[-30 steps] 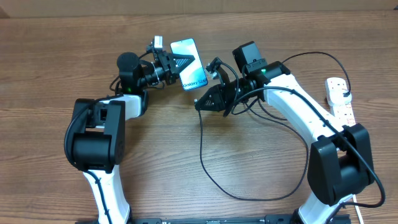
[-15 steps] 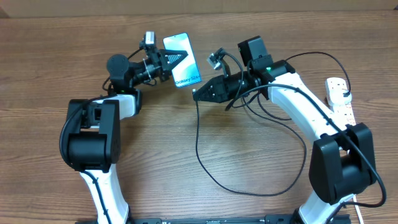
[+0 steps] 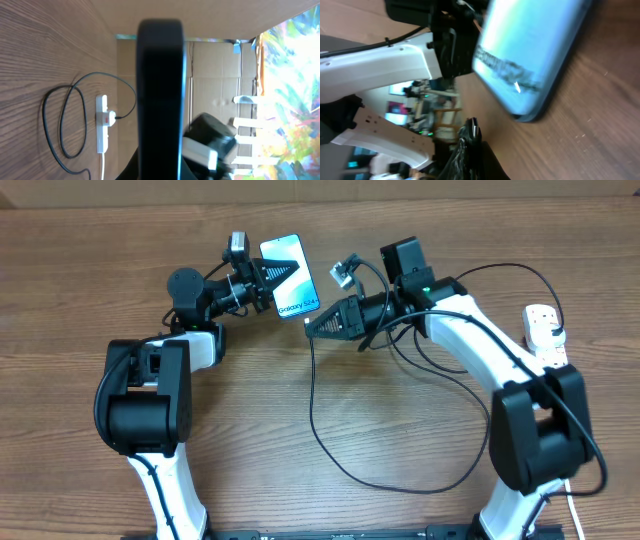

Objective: Plug charger to phone and switch on socket

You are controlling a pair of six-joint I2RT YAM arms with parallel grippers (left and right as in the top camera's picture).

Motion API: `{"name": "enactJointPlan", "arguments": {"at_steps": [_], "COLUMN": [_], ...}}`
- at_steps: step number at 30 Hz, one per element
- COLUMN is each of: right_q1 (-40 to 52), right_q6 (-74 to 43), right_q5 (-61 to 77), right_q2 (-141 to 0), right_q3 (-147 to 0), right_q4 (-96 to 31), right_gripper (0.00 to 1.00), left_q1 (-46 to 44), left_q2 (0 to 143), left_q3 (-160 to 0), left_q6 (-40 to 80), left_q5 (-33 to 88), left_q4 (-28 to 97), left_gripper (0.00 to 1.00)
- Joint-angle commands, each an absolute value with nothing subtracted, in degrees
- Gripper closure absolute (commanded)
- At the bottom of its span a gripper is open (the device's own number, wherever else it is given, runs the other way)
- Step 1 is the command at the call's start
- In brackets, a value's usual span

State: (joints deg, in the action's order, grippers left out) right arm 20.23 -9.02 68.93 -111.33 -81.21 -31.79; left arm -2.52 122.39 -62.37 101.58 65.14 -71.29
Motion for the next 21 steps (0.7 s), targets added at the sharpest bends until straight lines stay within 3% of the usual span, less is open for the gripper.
{"name": "enactJointPlan", "arguments": {"at_steps": [1, 21], "right_q1": [19.7, 18.6], "right_q6": [-10.7, -10.5], "right_q5": [74.7, 78.1], "right_q2": [-114.0, -114.0], "right_q3": [-80.9, -81.0], "right_q4": [-31.5, -31.0], "right_gripper": [0.96, 0.96], "left_q1": [-2.6, -4.9], "left_q2": [122.5, 122.5], "left_q3": [-64.0, -64.0], "left_q6": [103.6, 101.8], "left_q5": [65.4, 63.5], "left_q4": [-72.2, -71.6], "left_gripper": [0.95, 0.95]}}
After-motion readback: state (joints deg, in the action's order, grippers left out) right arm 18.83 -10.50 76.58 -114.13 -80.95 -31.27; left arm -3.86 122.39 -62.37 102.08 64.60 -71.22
